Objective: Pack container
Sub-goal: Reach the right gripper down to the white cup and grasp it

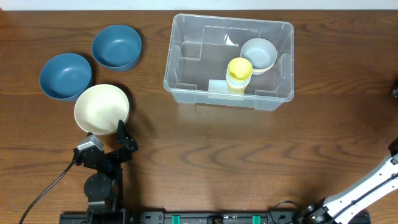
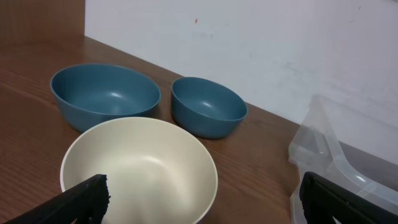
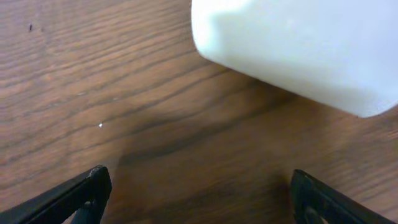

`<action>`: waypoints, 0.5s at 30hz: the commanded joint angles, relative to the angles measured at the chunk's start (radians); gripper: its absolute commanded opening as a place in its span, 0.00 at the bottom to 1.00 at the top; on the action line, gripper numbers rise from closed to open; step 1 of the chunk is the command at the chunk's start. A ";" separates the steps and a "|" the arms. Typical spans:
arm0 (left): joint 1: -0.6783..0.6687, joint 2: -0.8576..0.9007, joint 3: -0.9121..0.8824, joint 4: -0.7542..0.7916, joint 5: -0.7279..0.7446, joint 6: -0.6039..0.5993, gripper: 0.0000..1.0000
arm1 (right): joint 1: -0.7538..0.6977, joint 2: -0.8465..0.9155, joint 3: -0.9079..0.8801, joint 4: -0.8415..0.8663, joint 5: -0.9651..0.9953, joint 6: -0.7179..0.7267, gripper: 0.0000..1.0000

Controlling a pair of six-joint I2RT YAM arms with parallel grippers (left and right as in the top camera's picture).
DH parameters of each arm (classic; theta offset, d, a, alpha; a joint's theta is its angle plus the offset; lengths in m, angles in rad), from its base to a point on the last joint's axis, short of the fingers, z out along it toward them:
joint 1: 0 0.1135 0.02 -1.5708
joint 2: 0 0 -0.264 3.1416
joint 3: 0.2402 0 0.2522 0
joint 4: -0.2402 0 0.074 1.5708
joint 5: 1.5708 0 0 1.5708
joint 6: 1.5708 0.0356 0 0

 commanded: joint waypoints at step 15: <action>0.005 -0.006 -0.023 -0.033 -0.012 0.009 0.98 | 0.002 0.006 0.321 -0.313 0.068 -0.137 0.96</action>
